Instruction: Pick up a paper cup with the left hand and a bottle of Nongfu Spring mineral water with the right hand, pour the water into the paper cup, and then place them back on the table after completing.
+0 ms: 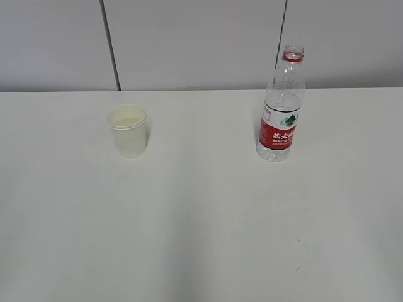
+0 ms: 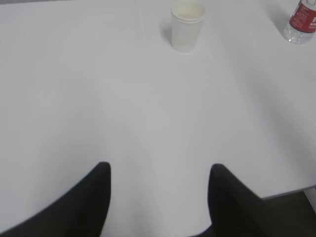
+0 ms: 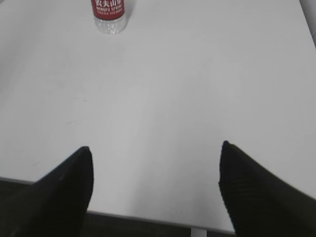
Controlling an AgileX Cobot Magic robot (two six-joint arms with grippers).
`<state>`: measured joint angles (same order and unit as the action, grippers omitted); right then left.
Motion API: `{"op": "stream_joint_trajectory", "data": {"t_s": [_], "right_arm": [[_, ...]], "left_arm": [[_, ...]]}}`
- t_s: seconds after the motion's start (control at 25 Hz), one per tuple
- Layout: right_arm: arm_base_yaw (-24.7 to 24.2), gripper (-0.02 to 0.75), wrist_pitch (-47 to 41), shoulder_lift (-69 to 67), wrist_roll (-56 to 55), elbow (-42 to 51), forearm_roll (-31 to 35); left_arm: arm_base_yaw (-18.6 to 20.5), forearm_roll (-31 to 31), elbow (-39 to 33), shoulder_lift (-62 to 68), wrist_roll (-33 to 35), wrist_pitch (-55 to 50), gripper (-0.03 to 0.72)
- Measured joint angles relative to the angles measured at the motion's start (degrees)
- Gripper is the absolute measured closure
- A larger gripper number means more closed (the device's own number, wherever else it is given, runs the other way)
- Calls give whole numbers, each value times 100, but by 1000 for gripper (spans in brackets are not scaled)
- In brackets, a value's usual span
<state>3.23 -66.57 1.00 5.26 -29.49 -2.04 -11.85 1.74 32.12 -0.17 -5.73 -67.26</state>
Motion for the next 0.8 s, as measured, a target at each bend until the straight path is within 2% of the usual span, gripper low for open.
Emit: {"op": "stream_joint_trajectory", "data": {"t_s": [0.2,0.8], "right_arm": [[0,150,23,0,14,80,0],[0,150,63,0,23,84,0]], "left_arm": [[0,18,-169,0,95,342,293],[0,-43,-175,0,113,383,303]]}}
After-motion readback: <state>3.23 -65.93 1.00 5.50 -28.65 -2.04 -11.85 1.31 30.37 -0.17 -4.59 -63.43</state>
